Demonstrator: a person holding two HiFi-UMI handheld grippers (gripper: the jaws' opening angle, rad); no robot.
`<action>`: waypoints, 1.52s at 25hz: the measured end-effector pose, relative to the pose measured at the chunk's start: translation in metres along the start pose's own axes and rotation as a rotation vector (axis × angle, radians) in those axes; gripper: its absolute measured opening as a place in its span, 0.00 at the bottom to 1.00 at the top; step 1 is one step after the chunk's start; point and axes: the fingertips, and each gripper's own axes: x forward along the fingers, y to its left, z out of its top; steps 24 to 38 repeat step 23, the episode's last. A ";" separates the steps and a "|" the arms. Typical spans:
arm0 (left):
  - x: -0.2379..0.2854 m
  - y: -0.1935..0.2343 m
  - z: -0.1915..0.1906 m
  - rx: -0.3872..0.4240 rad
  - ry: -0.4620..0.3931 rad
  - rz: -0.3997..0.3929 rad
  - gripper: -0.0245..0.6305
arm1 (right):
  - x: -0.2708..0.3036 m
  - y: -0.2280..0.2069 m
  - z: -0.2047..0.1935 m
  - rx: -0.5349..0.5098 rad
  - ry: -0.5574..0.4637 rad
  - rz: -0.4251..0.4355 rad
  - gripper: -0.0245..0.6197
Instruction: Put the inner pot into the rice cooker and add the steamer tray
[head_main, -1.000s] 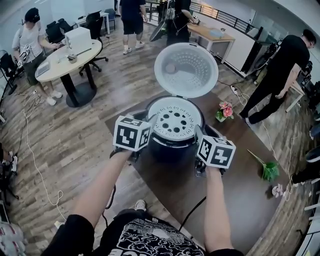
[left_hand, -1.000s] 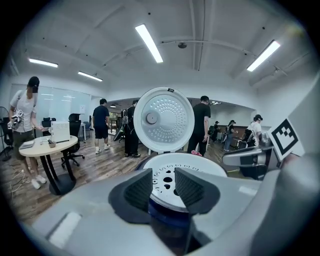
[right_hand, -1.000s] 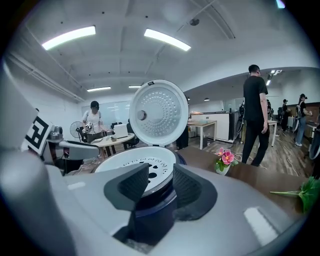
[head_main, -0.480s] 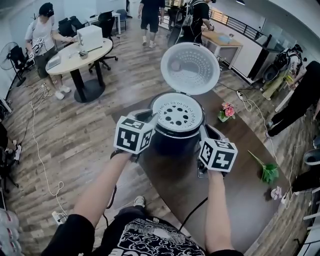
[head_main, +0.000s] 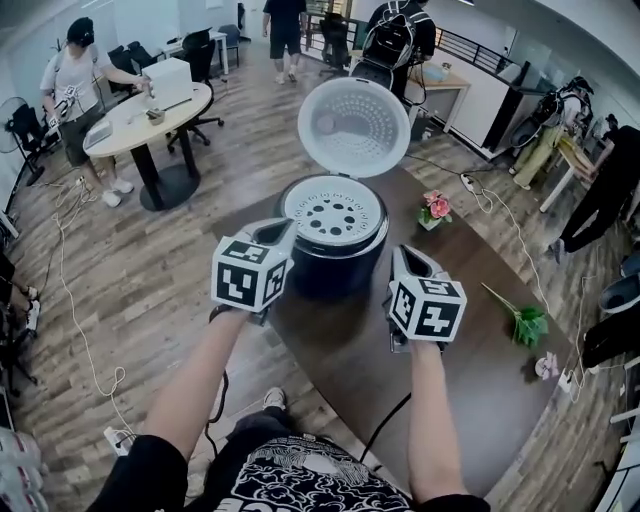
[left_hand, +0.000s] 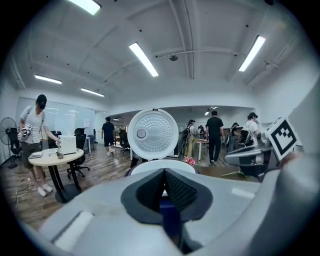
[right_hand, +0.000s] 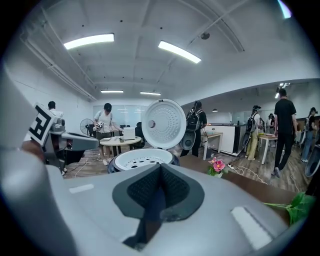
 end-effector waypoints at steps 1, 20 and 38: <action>-0.001 -0.003 0.000 -0.001 -0.003 -0.003 0.04 | -0.004 -0.001 -0.001 -0.002 0.000 -0.001 0.04; 0.000 -0.042 -0.008 0.001 0.010 -0.023 0.04 | -0.036 -0.020 -0.010 0.008 -0.018 0.003 0.04; 0.001 -0.041 -0.011 0.005 0.015 -0.026 0.04 | -0.035 -0.020 -0.012 0.011 -0.019 0.002 0.04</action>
